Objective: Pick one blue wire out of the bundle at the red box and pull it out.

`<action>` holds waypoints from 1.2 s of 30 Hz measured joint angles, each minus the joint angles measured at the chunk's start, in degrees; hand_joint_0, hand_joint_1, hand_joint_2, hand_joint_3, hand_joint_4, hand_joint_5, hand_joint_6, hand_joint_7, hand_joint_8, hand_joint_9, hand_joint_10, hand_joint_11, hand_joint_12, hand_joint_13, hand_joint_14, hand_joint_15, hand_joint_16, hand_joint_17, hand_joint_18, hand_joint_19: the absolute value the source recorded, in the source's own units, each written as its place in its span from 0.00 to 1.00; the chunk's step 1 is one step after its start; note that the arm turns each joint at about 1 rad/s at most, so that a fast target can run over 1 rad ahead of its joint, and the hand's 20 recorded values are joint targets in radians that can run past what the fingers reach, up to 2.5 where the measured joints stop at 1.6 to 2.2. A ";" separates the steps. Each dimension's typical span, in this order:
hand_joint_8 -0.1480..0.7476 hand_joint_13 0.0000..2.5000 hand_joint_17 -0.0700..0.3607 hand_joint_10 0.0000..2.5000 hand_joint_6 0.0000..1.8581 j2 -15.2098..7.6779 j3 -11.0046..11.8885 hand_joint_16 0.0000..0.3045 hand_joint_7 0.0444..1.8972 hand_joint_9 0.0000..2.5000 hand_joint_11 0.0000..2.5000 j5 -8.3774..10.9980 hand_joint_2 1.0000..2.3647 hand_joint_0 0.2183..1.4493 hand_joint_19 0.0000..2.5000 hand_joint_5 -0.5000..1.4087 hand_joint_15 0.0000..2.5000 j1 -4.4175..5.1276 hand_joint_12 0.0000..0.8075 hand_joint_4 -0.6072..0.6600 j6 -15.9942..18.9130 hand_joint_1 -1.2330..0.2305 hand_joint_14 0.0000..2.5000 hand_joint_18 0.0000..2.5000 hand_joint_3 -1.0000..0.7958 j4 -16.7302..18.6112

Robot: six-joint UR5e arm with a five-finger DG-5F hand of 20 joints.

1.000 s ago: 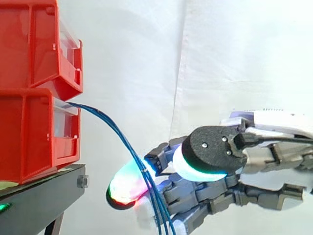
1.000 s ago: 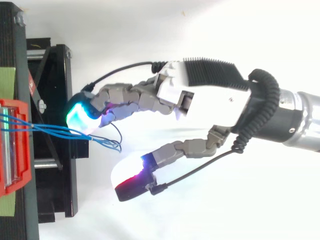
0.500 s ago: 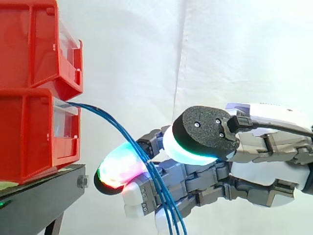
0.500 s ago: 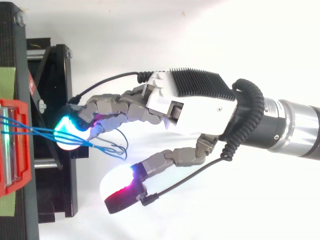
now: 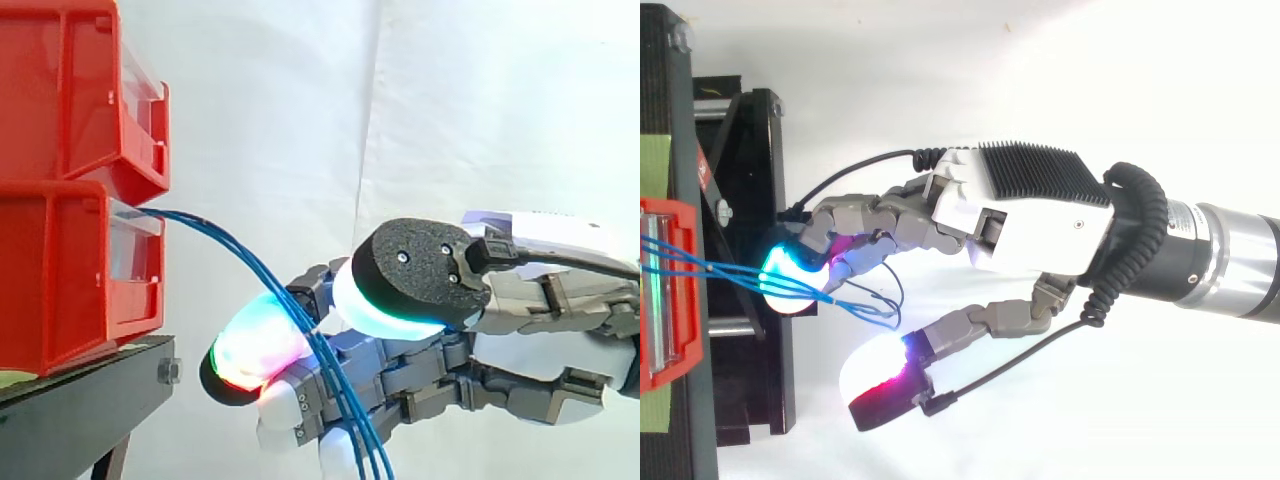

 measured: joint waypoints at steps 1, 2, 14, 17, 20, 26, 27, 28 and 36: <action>0.52 0.30 0.46 0.00 0.27 0.00 0.00 0.18 0.53 0.31 0.07 0.00 0.01 0.32 0.19 0.20 0.10 -0.03 0.50 0.76 0.01 0.39 0.00 0.27 0.33 -0.02; 0.52 0.30 0.46 0.00 0.27 0.00 0.00 0.18 0.53 0.32 0.07 -0.01 0.01 0.33 0.19 0.20 0.10 -0.07 0.51 0.76 0.03 0.39 0.00 0.27 0.33 -0.06; 0.52 0.30 0.45 0.00 0.27 0.01 0.01 0.18 0.61 0.32 0.08 -5.22 0.01 0.35 0.20 0.20 0.11 -0.88 0.50 0.72 3.99 0.37 0.00 0.28 0.36 -0.31; 0.52 0.31 0.46 0.00 0.27 0.03 0.01 0.18 0.64 0.32 0.09 -7.40 0.01 0.35 0.19 0.21 0.11 -1.10 0.50 0.71 5.35 0.36 0.00 0.28 0.36 -0.17; 0.52 0.31 0.46 0.00 0.27 0.02 0.01 0.18 0.65 0.32 0.09 -9.01 0.01 0.35 0.20 0.21 0.11 -1.29 0.50 0.71 6.19 0.36 0.00 0.28 0.37 -0.06; 0.52 0.31 0.45 0.00 0.28 0.01 0.02 0.18 0.66 0.33 0.09 -9.87 0.01 0.36 0.19 0.21 0.11 -1.64 0.50 0.69 6.78 0.37 0.00 0.29 0.38 0.07; 0.52 0.31 0.46 0.00 0.28 0.01 0.03 0.18 0.66 0.33 0.09 -9.90 0.01 0.36 0.19 0.21 0.11 -1.73 0.50 0.69 6.95 0.37 0.00 0.29 0.39 0.08; 0.52 0.31 0.46 0.00 0.29 0.01 0.03 0.18 0.66 0.33 0.10 -9.91 0.01 0.36 0.19 0.20 0.11 -1.81 0.50 0.68 7.11 0.37 0.00 0.29 0.39 0.08; 0.53 0.32 0.46 0.00 0.41 0.04 0.33 0.19 0.48 0.32 0.13 -10.62 0.01 0.36 0.20 0.17 0.11 -2.59 0.51 0.70 9.08 0.34 0.00 0.29 0.41 0.10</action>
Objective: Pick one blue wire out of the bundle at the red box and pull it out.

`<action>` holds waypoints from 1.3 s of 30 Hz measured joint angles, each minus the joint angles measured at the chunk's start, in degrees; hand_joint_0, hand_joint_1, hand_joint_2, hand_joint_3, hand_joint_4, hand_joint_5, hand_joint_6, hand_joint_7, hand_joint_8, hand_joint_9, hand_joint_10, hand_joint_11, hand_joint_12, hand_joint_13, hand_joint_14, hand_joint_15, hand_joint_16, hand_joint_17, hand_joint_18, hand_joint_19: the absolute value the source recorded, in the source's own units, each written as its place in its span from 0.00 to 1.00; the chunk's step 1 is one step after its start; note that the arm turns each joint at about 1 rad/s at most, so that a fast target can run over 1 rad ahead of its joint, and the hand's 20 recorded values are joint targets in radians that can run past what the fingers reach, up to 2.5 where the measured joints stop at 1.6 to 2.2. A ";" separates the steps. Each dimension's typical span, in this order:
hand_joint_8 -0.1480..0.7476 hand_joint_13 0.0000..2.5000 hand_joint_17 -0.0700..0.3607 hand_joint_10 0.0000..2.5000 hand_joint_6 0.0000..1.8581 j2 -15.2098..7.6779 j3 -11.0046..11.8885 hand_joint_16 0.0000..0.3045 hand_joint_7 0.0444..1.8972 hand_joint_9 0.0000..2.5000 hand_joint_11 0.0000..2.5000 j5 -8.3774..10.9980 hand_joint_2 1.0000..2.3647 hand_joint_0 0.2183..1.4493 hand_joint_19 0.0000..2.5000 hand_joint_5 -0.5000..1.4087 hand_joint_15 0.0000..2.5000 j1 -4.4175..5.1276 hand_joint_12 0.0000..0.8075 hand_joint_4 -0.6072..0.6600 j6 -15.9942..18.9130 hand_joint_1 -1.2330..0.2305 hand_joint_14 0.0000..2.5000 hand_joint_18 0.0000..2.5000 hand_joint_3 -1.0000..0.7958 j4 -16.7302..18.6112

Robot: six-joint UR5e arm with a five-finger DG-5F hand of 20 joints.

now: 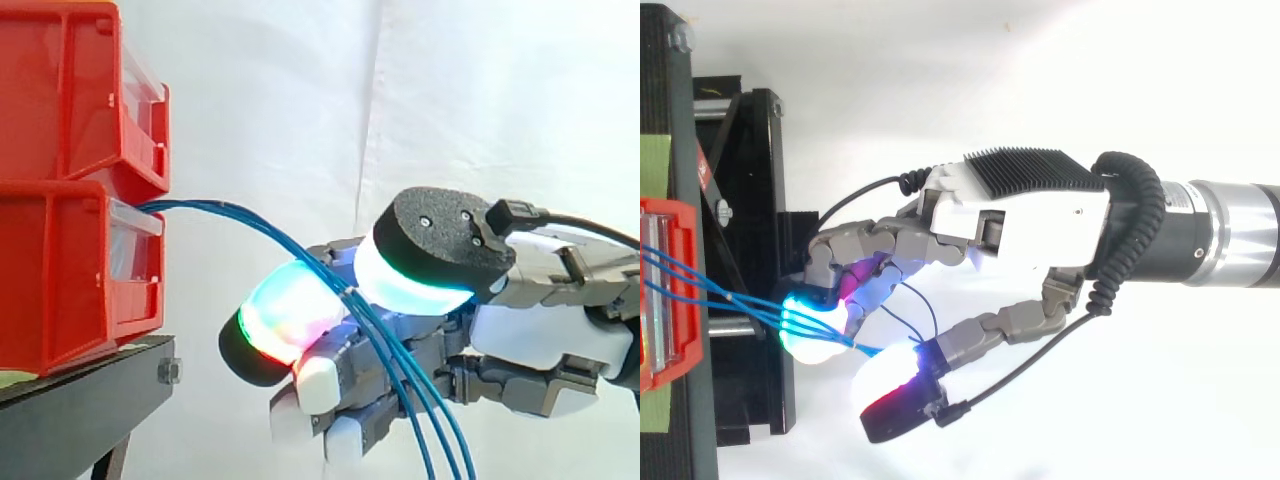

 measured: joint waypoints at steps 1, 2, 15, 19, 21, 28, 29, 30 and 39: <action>0.53 0.32 0.46 0.00 0.42 0.02 0.14 0.19 0.45 0.32 0.13 -0.10 0.01 0.37 0.19 0.17 0.11 -0.07 0.51 0.71 0.20 0.34 0.00 0.30 0.41 0.00; 0.53 0.32 0.46 0.00 0.43 0.01 0.53 0.19 0.46 0.32 0.14 -0.28 0.01 0.37 0.20 0.16 0.12 -0.18 0.51 0.71 0.62 0.34 0.00 0.30 0.41 -0.08; 0.54 0.32 0.46 0.00 0.45 0.05 3.94 0.19 0.45 0.33 0.15 -2.82 0.01 0.35 0.19 0.16 0.12 -1.09 0.52 0.70 6.17 0.34 0.00 0.30 0.41 -4.39; 0.55 0.32 0.46 0.00 0.45 0.05 4.10 0.19 0.45 0.33 0.16 -3.95 0.01 0.35 0.20 0.16 0.13 -1.19 0.52 0.69 8.66 0.34 0.00 0.30 0.43 -5.51; 0.55 0.32 0.46 0.00 0.46 0.05 4.12 0.19 0.44 0.33 0.17 -4.54 0.01 0.35 0.20 0.16 0.12 -1.20 0.52 0.68 10.00 0.34 0.00 0.30 0.44 -6.06; 0.55 0.32 0.46 0.00 0.47 0.14 4.15 0.19 0.44 0.34 0.17 -6.09 0.02 0.34 0.20 0.16 0.13 -1.27 0.52 0.67 12.58 0.34 0.00 0.30 0.49 -6.91; 0.55 0.32 0.46 0.01 0.47 0.14 4.15 0.19 0.44 0.34 0.17 -6.44 0.02 0.34 0.20 0.16 0.13 -1.28 0.52 0.66 12.69 0.34 0.00 0.30 0.50 -7.15; 0.55 0.32 0.46 0.01 0.47 0.18 4.15 0.19 0.44 0.34 0.17 -6.98 0.02 0.34 0.20 0.16 0.13 -1.29 0.52 0.65 12.78 0.34 0.00 0.30 0.50 -7.58; 0.56 0.33 0.47 0.01 0.48 1.95 4.16 0.19 0.43 0.36 0.20 -8.92 0.02 0.34 0.21 0.16 0.14 -1.45 0.53 0.65 12.38 0.33 0.00 0.31 0.51 -11.98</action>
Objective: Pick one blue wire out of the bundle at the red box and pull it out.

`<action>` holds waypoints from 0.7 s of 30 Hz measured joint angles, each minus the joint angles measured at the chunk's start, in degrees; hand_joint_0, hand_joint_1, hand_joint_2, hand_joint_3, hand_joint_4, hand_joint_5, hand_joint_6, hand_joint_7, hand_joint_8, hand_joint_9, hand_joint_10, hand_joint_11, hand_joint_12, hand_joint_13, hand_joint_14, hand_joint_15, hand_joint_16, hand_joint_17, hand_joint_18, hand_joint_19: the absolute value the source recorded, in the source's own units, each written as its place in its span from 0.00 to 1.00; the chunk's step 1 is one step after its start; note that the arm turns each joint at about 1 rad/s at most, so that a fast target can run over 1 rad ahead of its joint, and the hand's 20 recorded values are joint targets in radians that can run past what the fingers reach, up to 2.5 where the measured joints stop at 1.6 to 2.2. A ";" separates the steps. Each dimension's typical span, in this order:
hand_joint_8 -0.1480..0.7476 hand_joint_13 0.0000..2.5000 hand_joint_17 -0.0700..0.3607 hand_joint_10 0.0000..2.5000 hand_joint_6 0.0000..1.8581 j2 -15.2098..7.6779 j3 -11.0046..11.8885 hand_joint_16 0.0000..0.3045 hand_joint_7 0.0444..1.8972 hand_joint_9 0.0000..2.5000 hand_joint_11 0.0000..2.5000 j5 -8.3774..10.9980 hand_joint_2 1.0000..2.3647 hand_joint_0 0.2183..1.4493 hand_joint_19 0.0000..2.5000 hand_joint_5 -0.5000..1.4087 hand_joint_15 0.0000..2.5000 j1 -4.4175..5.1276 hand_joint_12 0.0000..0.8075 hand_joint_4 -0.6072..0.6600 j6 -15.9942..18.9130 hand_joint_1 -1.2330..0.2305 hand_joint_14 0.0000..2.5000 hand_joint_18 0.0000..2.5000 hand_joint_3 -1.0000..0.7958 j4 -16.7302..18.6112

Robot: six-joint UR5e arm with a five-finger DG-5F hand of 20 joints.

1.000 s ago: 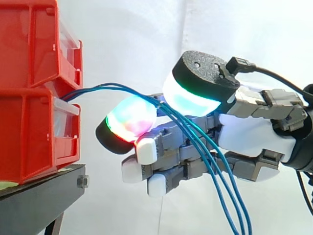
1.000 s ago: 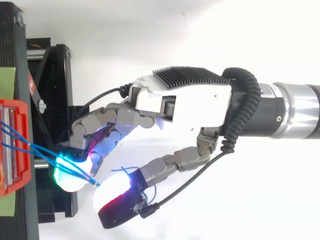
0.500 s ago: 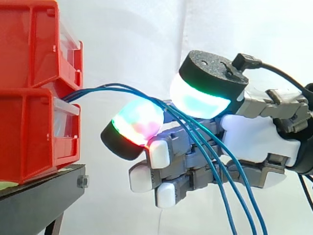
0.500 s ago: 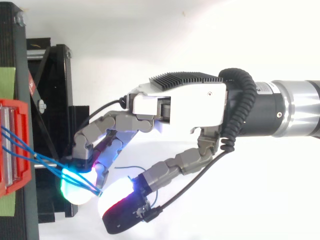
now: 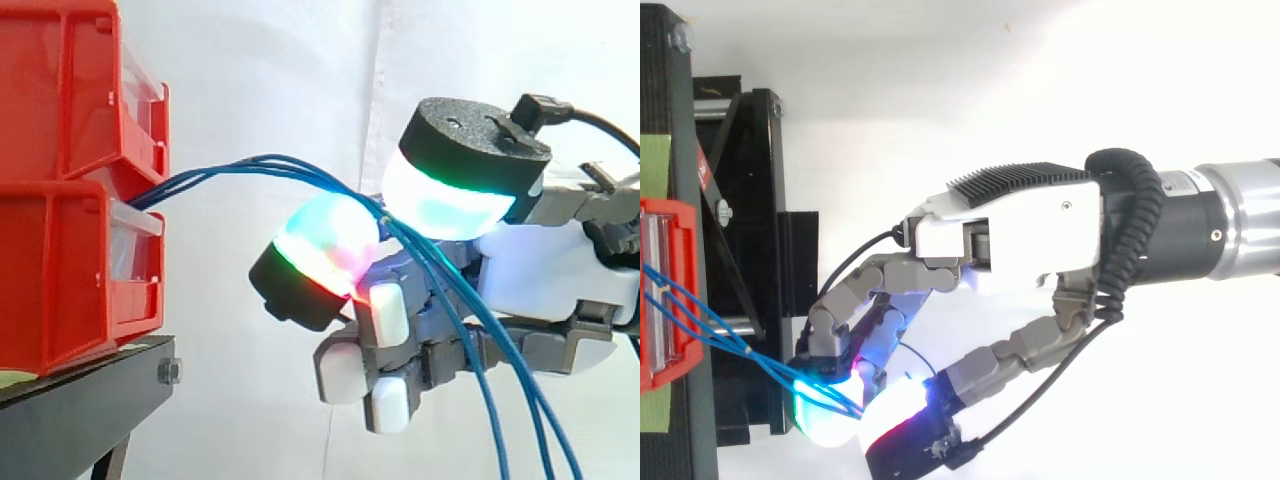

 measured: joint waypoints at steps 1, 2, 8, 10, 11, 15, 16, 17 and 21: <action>0.56 0.33 0.46 0.01 0.48 0.20 0.00 0.19 0.44 0.37 0.20 -0.02 0.02 0.34 0.21 0.16 0.14 -0.03 0.53 0.65 -0.12 0.32 0.00 0.31 0.49 -0.58; 0.55 0.33 0.46 0.01 0.48 0.38 0.00 0.19 0.44 0.37 0.20 -0.04 0.02 0.34 0.21 0.16 0.14 -0.07 0.53 0.65 -0.20 0.32 0.00 0.31 0.49 -1.15; 0.55 0.34 0.46 0.01 0.48 1.25 0.00 0.19 0.45 0.36 0.21 -0.13 0.02 0.34 0.21 0.16 0.14 -0.32 0.53 0.65 -0.40 0.31 0.00 0.31 0.48 -4.23; 0.55 0.34 0.46 0.01 0.48 1.63 0.00 0.19 0.45 0.36 0.21 -0.14 0.02 0.34 0.21 0.16 0.14 -0.36 0.53 0.66 -0.43 0.31 0.00 0.30 0.48 -5.18; 0.55 0.34 0.46 0.01 0.48 1.81 -0.01 0.19 0.45 0.36 0.21 -0.15 0.02 0.34 0.21 0.16 0.14 -0.37 0.53 0.66 -0.45 0.31 0.00 0.31 0.48 -5.51; 0.55 0.34 0.46 0.01 0.48 2.76 0.00 0.19 0.46 0.37 0.21 -0.11 0.02 0.34 0.21 0.16 0.14 -0.44 0.53 0.66 -0.49 0.30 0.00 0.31 0.48 -6.49; 0.56 0.34 0.46 0.01 0.48 2.96 0.00 0.19 0.46 0.37 0.22 -0.10 0.02 0.34 0.21 0.16 0.14 -0.45 0.53 0.65 -0.50 0.30 0.00 0.31 0.48 -6.66; 0.55 0.34 0.46 0.01 0.48 3.18 0.00 0.19 0.47 0.37 0.23 -0.09 0.02 0.34 0.21 0.16 0.14 -0.46 0.53 0.65 -0.50 0.30 0.01 0.31 0.48 -6.91; 0.55 0.34 0.46 0.01 0.48 4.06 0.00 0.19 0.47 0.37 0.23 -0.07 0.02 0.33 0.21 0.16 0.15 -0.51 0.53 0.66 -0.48 0.29 0.01 0.31 0.47 -8.50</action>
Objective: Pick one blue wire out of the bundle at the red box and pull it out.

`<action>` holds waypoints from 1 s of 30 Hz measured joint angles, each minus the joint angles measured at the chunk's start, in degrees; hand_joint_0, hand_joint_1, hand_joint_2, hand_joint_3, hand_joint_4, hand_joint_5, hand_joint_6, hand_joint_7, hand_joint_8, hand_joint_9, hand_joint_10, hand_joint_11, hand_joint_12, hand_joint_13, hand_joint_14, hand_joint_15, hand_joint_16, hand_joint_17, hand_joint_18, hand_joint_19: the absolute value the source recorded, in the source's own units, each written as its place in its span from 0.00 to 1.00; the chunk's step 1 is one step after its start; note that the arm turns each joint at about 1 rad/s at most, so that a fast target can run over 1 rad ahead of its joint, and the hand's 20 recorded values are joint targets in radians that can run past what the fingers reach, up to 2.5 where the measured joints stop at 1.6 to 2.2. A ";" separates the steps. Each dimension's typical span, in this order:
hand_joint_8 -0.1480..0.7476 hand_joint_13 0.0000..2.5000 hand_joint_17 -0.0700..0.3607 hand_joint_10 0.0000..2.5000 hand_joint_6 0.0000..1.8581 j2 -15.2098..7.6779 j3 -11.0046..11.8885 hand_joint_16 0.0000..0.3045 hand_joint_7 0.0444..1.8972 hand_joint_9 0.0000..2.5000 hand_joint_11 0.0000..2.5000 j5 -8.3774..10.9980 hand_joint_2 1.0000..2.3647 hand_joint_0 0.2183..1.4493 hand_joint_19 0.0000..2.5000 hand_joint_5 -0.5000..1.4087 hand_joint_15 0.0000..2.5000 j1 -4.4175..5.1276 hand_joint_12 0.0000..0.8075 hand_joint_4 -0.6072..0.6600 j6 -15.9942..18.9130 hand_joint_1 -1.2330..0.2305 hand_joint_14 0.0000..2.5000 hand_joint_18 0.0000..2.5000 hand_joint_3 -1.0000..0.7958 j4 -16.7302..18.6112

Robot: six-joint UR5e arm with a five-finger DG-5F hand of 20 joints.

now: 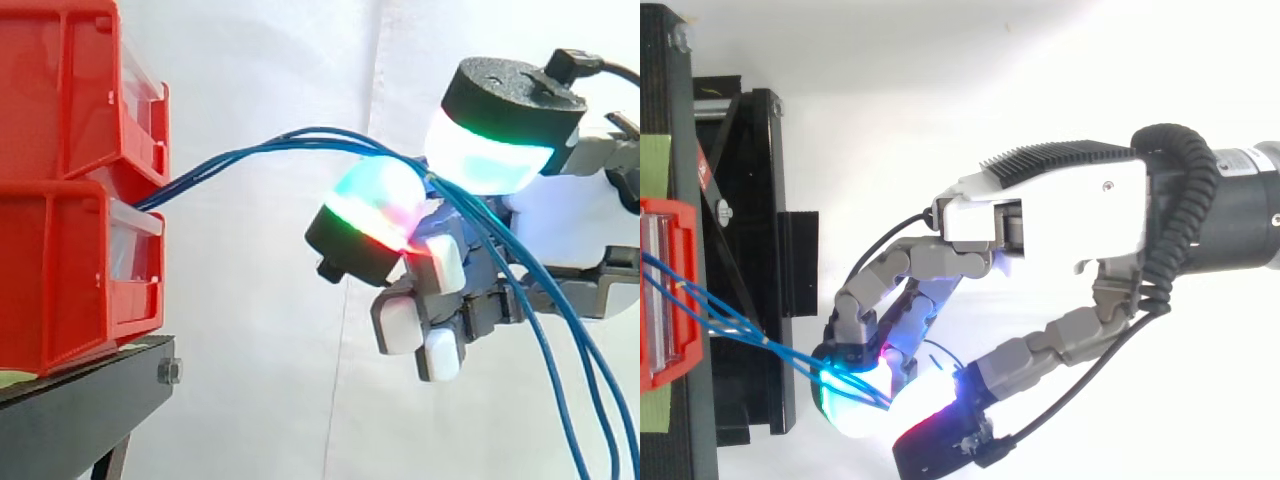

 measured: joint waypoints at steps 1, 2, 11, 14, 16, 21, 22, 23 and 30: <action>0.55 0.34 0.46 0.01 0.48 0.12 0.00 0.19 0.46 0.37 0.23 0.00 0.02 0.33 0.21 0.16 0.14 0.01 0.53 0.66 0.01 0.29 0.01 0.31 0.47 -0.32; 0.55 0.34 0.46 0.01 0.48 0.22 0.00 0.19 0.47 0.38 0.23 0.00 0.02 0.33 0.21 0.16 0.14 0.01 0.53 0.66 0.03 0.29 0.01 0.32 0.47 -0.61; 0.56 0.34 0.46 0.01 0.49 1.04 0.00 0.19 0.47 0.38 0.24 0.03 0.01 0.33 0.21 0.16 0.15 -0.02 0.54 0.67 0.09 0.28 0.01 0.31 0.44 -2.73; 0.56 0.34 0.46 0.01 0.49 1.44 0.00 0.19 0.48 0.38 0.24 0.02 0.01 0.33 0.21 0.17 0.15 -0.04 0.54 0.67 0.07 0.28 0.01 0.31 0.43 -3.01; 0.56 0.34 0.46 0.01 0.49 1.57 0.00 0.19 0.48 0.38 0.23 0.01 0.01 0.33 0.21 0.17 0.15 -0.04 0.54 0.67 0.06 0.28 0.01 0.31 0.42 -3.43; 0.56 0.34 0.46 0.01 0.48 1.67 0.02 0.19 0.49 0.38 0.23 0.09 0.01 0.31 0.22 0.17 0.15 -0.03 0.54 0.68 -0.05 0.29 0.01 0.31 0.39 -4.33; 0.56 0.34 0.46 0.01 0.48 1.65 0.02 0.19 0.50 0.38 0.23 0.14 0.01 0.31 0.22 0.17 0.15 -0.01 0.54 0.68 -0.11 0.31 0.01 0.31 0.39 -4.38; 0.56 0.34 0.46 0.01 0.48 1.64 0.01 0.19 0.51 0.39 0.24 0.19 0.01 0.31 0.21 0.17 0.15 0.03 0.54 0.68 -0.15 0.31 0.00 0.31 0.39 -4.39; 0.56 0.35 0.46 0.01 0.47 1.65 0.03 0.19 0.53 0.40 0.23 0.35 0.01 0.30 0.22 0.18 0.15 0.26 0.54 0.68 -0.32 0.33 0.01 0.31 0.39 -4.48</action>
